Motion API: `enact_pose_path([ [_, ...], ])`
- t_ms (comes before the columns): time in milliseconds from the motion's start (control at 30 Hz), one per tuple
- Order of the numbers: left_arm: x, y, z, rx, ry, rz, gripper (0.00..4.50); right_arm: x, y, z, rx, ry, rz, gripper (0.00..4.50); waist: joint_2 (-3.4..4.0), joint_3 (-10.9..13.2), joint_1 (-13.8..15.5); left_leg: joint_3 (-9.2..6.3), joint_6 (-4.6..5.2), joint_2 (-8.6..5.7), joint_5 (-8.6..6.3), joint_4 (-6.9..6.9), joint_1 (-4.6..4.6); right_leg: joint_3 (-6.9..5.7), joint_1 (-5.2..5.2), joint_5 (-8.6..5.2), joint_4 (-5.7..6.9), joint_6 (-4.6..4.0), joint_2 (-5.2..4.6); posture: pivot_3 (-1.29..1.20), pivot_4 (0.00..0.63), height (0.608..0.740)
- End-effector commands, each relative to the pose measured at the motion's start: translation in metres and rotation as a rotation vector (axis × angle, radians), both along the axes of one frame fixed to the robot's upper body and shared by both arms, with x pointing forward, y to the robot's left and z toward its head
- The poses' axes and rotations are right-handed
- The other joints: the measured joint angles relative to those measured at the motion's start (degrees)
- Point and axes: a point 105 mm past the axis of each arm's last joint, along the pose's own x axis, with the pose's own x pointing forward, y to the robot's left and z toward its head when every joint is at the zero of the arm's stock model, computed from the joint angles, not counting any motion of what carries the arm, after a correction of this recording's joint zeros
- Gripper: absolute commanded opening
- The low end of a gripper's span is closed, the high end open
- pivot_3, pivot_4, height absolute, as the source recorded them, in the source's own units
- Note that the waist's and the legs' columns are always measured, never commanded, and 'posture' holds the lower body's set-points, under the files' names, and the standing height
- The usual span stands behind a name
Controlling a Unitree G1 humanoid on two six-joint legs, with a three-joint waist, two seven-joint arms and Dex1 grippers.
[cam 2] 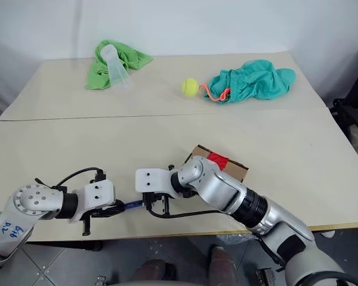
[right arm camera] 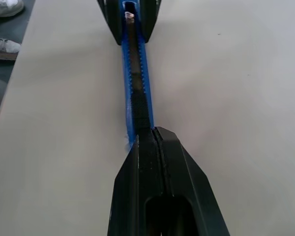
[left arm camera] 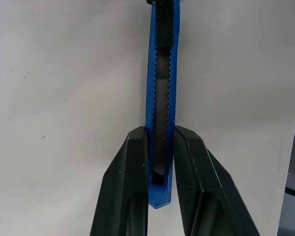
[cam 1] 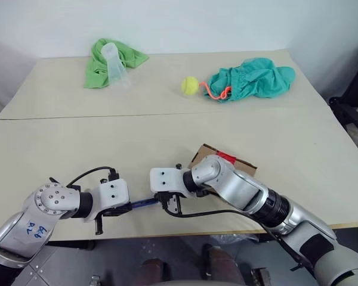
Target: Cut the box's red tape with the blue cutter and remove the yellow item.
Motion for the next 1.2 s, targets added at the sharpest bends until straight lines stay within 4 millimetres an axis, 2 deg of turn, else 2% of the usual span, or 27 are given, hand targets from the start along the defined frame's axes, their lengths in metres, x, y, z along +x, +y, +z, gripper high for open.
enact_pose_path([
  [33,-0.02,-0.001,-0.034,0.014,0.176,0.006,0.41,-0.009,0.004,0.003,0.017,-0.003,0.042,0.0,0.0,0.0,0.0,0.0,0.0,0.0,0.0,0.0,0.0,0.0,0.0,0.0,0.0,0.0,0.0,0.0,0.15,0.74],
  [333,-0.018,-0.002,-0.032,0.009,0.174,0.01,0.41,-0.01,0.005,-0.002,0.016,0.008,0.036,0.0,0.01,0.0,0.0,0.0,-0.03,0.01,0.03,0.0,0.03,0.01,0.0,0.0,0.05,0.0,0.0,0.0,0.15,0.74],
  [633,-0.016,-0.005,-0.029,0.001,0.172,0.003,0.41,-0.001,0.013,-0.011,0.015,-0.003,0.011,0.0,0.0,0.0,0.0,0.0,-0.09,0.01,0.1,0.0,0.08,0.02,0.02,0.0,0.14,0.0,-0.02,0.0,0.15,0.74],
  [1200,-0.013,-0.011,-0.025,-0.013,0.162,-0.003,0.41,0.007,0.029,-0.008,0.053,-0.013,0.007,0.0,0.0,0.0,0.0,-0.01,-0.2,0.03,0.19,-0.01,0.19,0.07,0.05,-0.01,0.21,-0.02,-0.04,0.0,0.15,0.74],
])
